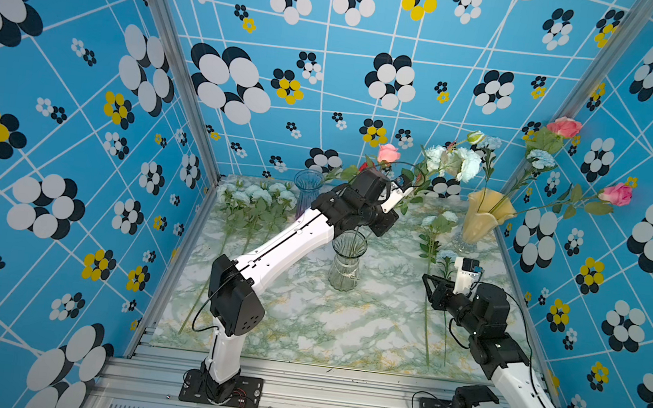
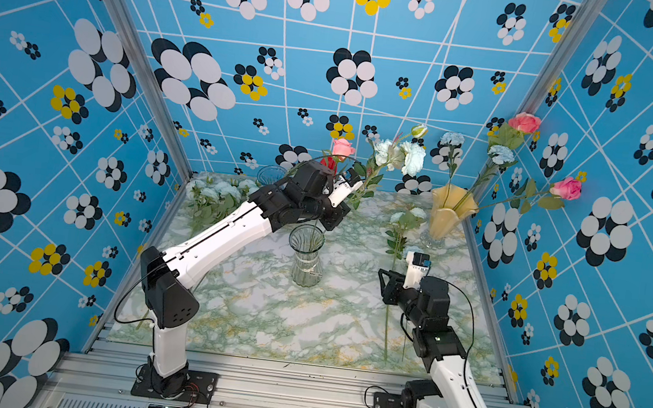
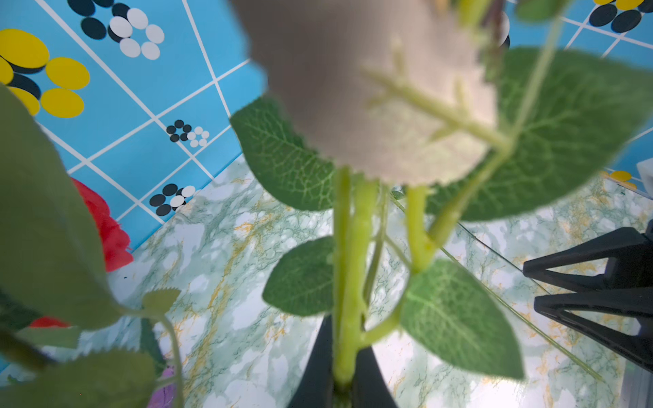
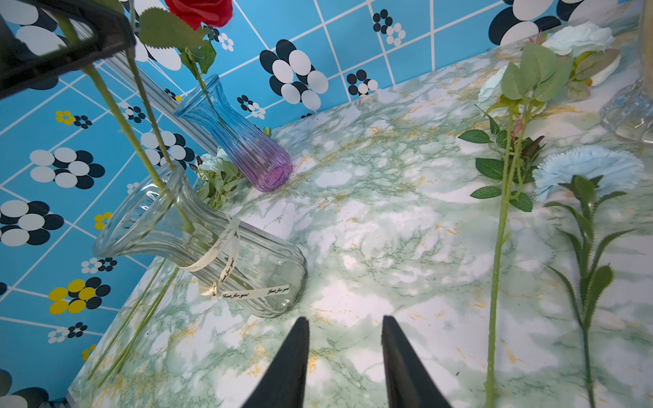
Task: Pick out blue flowers from the vase
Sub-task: Pick up the flower from the vase.
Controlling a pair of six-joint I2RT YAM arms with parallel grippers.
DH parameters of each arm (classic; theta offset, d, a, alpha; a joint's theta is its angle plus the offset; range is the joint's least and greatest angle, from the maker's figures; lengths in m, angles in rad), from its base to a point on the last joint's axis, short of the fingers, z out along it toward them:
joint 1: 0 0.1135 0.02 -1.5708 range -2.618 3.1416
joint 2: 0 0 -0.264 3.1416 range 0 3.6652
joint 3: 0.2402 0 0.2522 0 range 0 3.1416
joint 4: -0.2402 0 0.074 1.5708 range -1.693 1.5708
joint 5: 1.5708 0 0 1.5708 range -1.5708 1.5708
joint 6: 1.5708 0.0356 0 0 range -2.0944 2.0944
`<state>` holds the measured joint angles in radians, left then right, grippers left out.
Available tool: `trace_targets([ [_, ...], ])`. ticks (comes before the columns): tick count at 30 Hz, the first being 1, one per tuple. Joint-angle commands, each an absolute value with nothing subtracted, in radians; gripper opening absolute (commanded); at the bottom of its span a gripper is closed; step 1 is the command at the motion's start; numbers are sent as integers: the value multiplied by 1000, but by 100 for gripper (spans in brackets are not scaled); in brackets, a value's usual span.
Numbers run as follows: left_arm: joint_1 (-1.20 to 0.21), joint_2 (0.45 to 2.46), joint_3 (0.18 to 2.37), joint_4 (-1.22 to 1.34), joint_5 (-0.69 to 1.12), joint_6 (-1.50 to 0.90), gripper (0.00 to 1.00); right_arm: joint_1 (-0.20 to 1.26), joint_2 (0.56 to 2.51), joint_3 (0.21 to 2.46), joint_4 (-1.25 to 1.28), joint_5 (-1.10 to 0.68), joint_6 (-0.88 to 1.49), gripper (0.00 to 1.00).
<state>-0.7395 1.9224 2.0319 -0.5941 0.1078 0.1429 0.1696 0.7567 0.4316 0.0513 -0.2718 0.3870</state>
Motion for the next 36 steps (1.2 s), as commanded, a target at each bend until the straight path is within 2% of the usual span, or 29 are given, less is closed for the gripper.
trace_targets([
  [1,-733,1856,2031,-580,81,166,1,173,749,419,63,-285,401,37],
  [6,-732,1813,2012,-572,53,161,0,173,752,427,61,-282,403,36],
  [12,-730,1735,1918,-482,-16,133,0,173,744,510,-70,-232,348,35],
  [23,-732,1721,2009,-526,-65,74,0,173,663,554,-191,-263,342,42],
  [36,-728,1637,2028,-521,-14,67,0,173,737,571,-123,-362,396,51],
])
